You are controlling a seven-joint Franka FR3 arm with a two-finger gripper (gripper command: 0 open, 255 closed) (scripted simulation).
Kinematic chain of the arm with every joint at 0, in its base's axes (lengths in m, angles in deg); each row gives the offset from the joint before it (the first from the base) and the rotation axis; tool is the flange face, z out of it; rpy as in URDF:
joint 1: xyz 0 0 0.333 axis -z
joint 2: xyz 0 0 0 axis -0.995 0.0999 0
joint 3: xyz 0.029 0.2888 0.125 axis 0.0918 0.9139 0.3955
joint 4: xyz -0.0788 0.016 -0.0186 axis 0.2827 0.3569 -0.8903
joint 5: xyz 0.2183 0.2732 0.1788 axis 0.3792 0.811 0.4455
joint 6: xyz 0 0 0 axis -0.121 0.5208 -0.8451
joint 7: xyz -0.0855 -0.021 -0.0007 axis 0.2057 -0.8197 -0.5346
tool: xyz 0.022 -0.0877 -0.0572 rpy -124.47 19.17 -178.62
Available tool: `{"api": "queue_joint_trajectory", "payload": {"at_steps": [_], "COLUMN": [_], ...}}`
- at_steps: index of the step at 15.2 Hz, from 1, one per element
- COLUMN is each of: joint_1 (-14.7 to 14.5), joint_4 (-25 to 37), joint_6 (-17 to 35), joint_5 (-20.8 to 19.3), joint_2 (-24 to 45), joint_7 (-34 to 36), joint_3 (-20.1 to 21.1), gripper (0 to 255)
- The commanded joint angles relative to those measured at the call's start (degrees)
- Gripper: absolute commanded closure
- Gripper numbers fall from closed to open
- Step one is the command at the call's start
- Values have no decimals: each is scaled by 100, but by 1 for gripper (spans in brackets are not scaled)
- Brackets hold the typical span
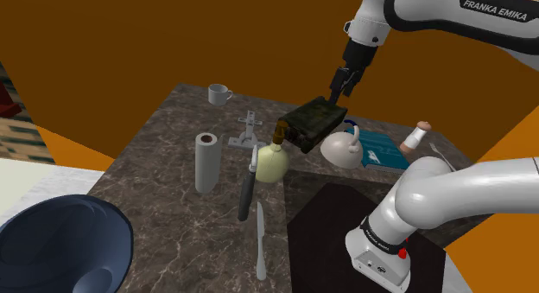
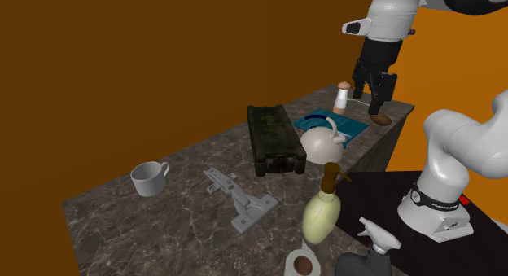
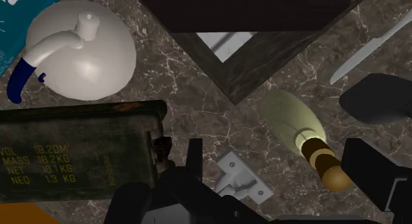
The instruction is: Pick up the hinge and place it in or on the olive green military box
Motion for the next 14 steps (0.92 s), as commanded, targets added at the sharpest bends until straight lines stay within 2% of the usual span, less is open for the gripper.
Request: {"api": "queue_joint_trajectory", "payload": {"at_steps": [1, 7, 14], "joint_1": [0, 162, 335], "joint_4": [0, -66, 224], "joint_6": [0, 1053, 2138], "joint_5": [0, 204, 336], "joint_2": [0, 997, 2367], "joint_7": [0, 783, 1632], "joint_3": [0, 192, 335], "gripper": [0, 0, 0]}}
